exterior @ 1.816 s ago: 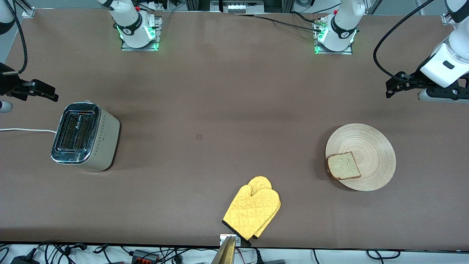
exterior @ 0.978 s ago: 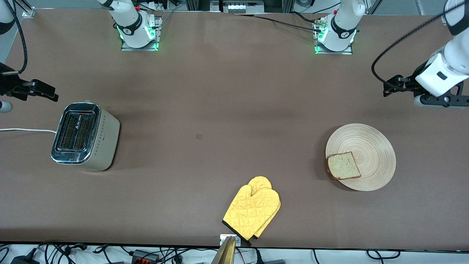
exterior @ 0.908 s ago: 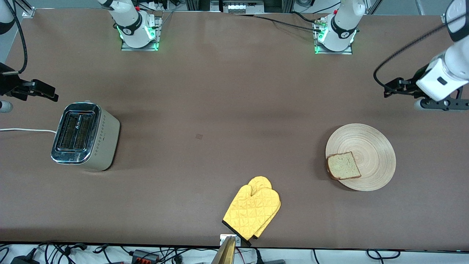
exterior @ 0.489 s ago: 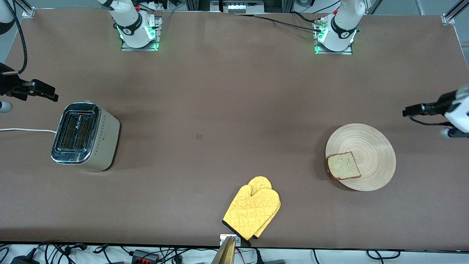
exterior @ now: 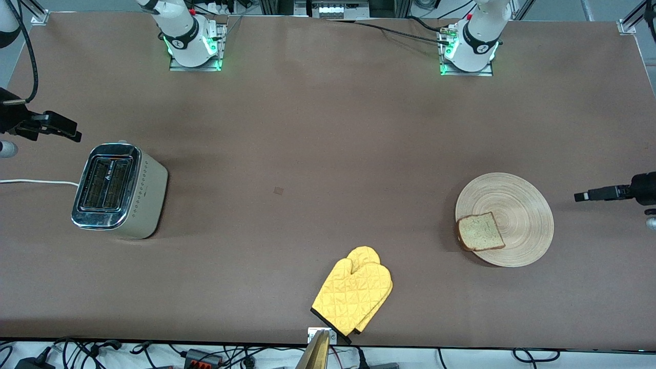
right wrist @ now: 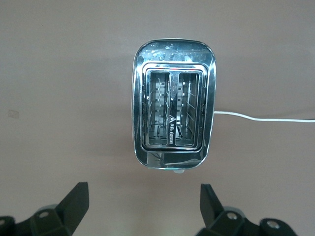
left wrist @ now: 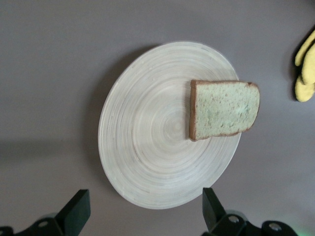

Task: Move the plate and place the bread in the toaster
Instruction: 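Push the wooden plate with bread toward the toaster with the left gripper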

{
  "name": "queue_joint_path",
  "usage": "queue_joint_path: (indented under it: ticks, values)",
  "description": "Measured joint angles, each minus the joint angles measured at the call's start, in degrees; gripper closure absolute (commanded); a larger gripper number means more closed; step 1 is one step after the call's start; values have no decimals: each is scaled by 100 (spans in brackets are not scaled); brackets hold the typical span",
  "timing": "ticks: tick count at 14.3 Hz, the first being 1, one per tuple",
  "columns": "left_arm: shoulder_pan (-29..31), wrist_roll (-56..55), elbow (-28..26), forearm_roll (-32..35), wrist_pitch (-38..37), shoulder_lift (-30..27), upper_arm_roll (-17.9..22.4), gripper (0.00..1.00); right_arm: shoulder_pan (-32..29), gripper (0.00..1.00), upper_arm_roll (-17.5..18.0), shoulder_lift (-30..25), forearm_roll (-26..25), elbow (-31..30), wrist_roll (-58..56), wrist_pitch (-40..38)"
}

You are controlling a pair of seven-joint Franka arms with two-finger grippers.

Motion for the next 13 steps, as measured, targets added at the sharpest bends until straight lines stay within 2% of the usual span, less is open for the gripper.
queue_joint_path:
  ticks: [3,8,9,11,13]
  values:
    - [315,930,60,-1147,75,693,-1,0,-8,0,-2,0,0,0,0,-1]
    - [468,2071,122,-1961,277,1458,-2,0,-11,0,-5,0,0,1,0,-2]
    - [490,2158,133,-2083,289,1562,-2,8,-11,0,-5,0,0,1,0,-2]
    - [536,2258,151,-2294,289,1701,-3,38,-12,0,-5,0,0,1,0,-2]
    - [551,2282,161,-2338,287,1754,-5,61,-14,0,-5,0,0,1,0,-2]
